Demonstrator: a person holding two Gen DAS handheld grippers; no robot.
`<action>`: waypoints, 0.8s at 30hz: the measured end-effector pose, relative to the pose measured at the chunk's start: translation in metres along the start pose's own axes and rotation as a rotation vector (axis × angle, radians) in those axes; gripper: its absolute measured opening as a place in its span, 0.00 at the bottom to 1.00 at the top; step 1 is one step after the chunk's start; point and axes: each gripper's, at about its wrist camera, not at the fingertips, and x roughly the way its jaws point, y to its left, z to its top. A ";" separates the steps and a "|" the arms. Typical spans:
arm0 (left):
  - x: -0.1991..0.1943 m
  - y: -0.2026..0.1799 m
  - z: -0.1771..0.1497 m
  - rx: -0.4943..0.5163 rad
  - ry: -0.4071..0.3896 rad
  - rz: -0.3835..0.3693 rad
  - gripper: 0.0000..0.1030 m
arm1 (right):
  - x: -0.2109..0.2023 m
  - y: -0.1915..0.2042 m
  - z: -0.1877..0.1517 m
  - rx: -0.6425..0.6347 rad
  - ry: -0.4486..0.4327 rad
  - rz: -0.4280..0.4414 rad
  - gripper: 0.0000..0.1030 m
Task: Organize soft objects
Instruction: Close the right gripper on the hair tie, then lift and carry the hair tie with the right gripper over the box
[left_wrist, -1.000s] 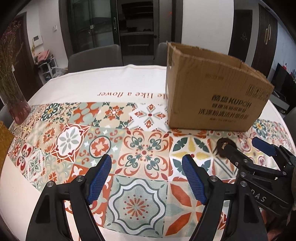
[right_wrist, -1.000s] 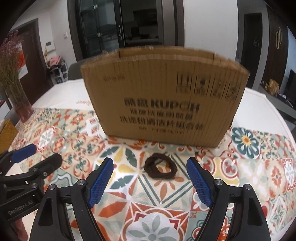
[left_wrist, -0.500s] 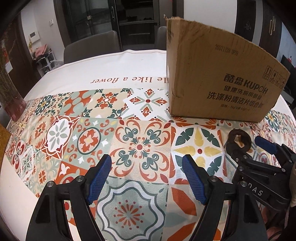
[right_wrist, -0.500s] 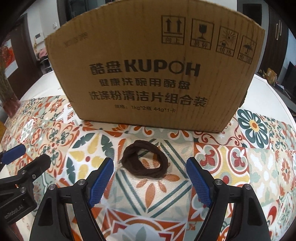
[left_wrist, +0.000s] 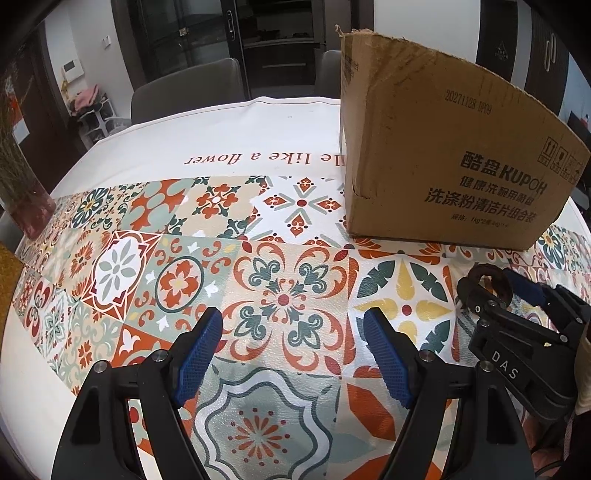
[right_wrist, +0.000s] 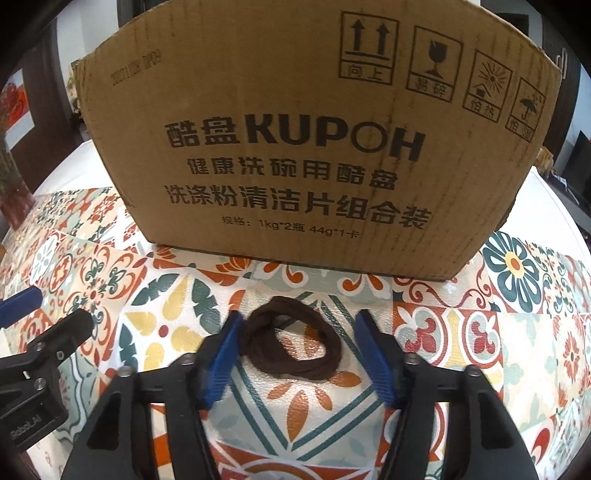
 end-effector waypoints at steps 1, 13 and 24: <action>0.000 0.000 0.000 -0.002 -0.001 -0.002 0.76 | 0.000 0.001 0.000 -0.001 0.002 0.002 0.48; -0.018 -0.003 0.000 0.005 -0.031 -0.024 0.76 | -0.025 -0.004 -0.009 0.017 0.001 0.037 0.23; -0.050 -0.005 0.003 0.015 -0.101 -0.052 0.76 | -0.081 -0.009 -0.012 0.057 -0.083 0.037 0.23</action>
